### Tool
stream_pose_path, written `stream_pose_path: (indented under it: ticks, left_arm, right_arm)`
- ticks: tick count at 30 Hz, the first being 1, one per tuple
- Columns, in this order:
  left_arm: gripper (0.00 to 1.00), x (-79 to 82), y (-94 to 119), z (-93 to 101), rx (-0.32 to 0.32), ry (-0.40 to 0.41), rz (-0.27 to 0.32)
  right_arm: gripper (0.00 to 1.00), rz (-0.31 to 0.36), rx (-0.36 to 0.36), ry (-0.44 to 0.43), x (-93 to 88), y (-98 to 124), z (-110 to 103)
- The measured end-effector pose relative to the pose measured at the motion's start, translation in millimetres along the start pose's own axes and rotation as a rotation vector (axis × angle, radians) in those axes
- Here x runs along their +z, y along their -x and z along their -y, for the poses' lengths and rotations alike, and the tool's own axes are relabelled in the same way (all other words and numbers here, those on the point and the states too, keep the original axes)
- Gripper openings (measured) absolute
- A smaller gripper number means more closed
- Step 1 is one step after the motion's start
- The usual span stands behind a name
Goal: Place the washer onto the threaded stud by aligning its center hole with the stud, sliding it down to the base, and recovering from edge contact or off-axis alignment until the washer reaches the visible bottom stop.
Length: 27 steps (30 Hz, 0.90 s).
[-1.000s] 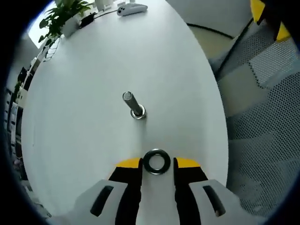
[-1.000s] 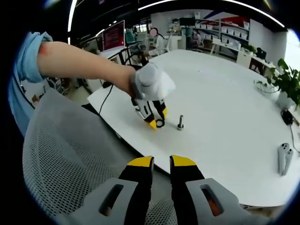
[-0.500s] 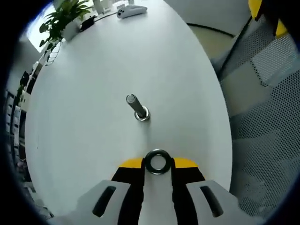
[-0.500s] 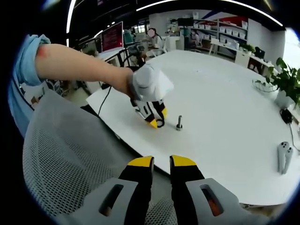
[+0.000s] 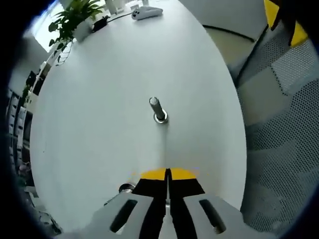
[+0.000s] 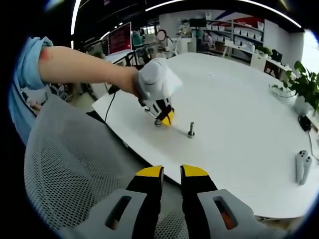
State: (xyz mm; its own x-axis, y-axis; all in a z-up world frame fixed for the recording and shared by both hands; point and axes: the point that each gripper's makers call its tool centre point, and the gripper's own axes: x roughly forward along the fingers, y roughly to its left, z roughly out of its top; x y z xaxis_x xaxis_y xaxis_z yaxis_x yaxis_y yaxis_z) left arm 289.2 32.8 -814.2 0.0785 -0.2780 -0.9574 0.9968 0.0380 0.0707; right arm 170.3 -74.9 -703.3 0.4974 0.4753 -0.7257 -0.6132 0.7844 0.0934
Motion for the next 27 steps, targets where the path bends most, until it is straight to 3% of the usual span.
stream_pose_path:
  ticks: [3,4,9,17,21,27]
  left_arm:
    - [0.0,-3.5,-1.9,-5.5,0.026,-0.022,-0.001]
    - [0.0,-6.9,-1.7,-4.9,0.013,0.011,-0.015]
    - [0.0,-0.5,19.4,-6.2,0.018,0.059,0.068]
    - [0.0,-26.0,54.5,-9.4,0.055,0.106,0.117]
    - [0.0,-55.4,71.5,-13.2,0.083,0.155,0.117]
    - [0.0,-115.3,87.8,-17.1,0.12,0.254,0.084]
  right_arm:
    - [0.16,-0.003,0.0,0.001,-0.5,0.0,-0.2]
    - [0.16,-0.003,0.001,0.001,-0.5,0.0,-0.4]
    - [0.16,-0.006,0.009,0.006,-0.6,-0.5,-1.9]
    - [0.16,0.002,0.014,0.007,0.6,-0.1,-2.6]
    - [0.16,0.003,0.017,0.008,0.8,0.0,-2.8]
    - [0.16,-0.001,0.012,0.007,0.1,0.3,-2.1]
